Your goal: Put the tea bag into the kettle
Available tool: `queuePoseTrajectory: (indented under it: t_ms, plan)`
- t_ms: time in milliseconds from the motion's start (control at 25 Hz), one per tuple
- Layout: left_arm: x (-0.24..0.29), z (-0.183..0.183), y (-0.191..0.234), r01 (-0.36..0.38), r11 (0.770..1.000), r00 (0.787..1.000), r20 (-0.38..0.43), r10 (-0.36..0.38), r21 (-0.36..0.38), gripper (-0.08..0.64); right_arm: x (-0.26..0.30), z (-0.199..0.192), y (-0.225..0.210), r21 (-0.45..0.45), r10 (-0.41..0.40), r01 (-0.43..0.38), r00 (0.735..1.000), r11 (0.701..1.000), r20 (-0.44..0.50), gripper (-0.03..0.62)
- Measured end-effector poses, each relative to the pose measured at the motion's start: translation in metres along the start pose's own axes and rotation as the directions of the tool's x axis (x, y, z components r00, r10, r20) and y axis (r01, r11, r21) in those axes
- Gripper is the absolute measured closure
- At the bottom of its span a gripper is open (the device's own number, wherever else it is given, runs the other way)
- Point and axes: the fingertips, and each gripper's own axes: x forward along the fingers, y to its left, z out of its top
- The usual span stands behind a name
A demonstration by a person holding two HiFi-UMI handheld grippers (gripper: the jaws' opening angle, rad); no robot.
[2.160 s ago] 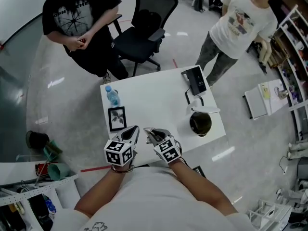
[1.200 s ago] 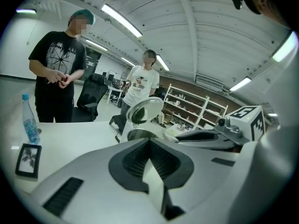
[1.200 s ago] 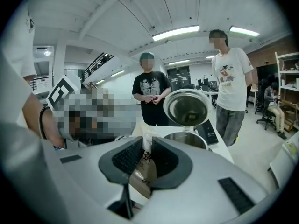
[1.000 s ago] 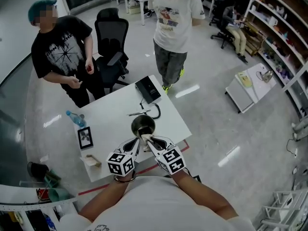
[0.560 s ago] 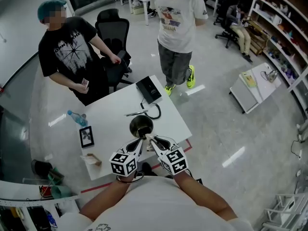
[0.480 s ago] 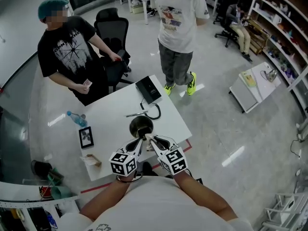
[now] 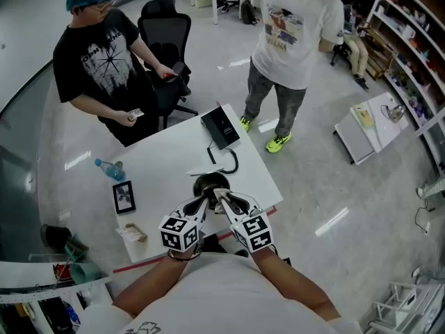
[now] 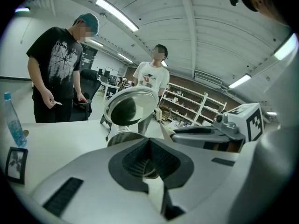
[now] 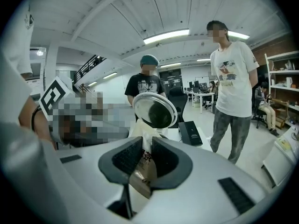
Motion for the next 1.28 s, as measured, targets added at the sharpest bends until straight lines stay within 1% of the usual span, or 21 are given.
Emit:
queuePoseTrajectory:
  t_ms: [200,320,440,600,720,840,920,1240,1280]
  plan:
    - [0.005,0.007,0.022,-0.009,1.0,1.0,0.0,0.009,-0.002,0.551,0.024,0.011,-0.002,-0.033,-0.019,0.018,1.0,0.999,-0.007,0.517]
    - [0.007,0.011,0.035,-0.016,1.0,1.0,0.001,0.016,-0.011,0.552,0.037,0.013,0.001,-0.058,-0.012,0.011,1.0,0.998,-0.023,0.517]
    - [0.008,0.014,0.047,-0.024,0.999,1.0,0.002,0.024,-0.023,0.551,0.048,0.011,0.001,-0.062,-0.004,0.001,0.999,0.998,-0.038,0.515]
    - [0.012,0.019,0.056,-0.025,0.999,1.0,0.005,0.025,-0.038,0.551,0.057,0.009,-0.004,-0.065,-0.018,0.014,0.998,0.998,-0.058,0.488]
    - [0.014,0.019,0.062,-0.024,0.999,1.0,0.003,0.024,-0.048,0.551,0.062,0.005,-0.005,-0.068,-0.024,0.019,0.997,0.998,-0.076,0.48]
    - [0.014,0.017,0.064,-0.025,0.998,1.0,0.001,0.025,-0.066,0.551,0.064,0.002,-0.004,-0.067,-0.014,0.007,0.996,0.998,-0.091,0.445]
    - [0.013,0.016,0.064,-0.026,0.997,1.0,0.003,0.026,-0.076,0.551,0.063,0.0,-0.002,-0.067,-0.007,0.0,0.995,0.998,-0.102,0.436]
    - [0.007,0.015,0.058,-0.045,0.995,0.999,0.026,0.047,-0.088,0.551,0.056,-0.004,0.006,-0.094,0.016,-0.026,0.994,0.995,-0.109,0.439]
    - [0.006,0.016,0.055,-0.046,0.995,0.998,0.03,0.049,-0.085,0.551,0.053,-0.003,0.008,-0.099,0.022,-0.033,0.994,0.995,-0.102,0.46]
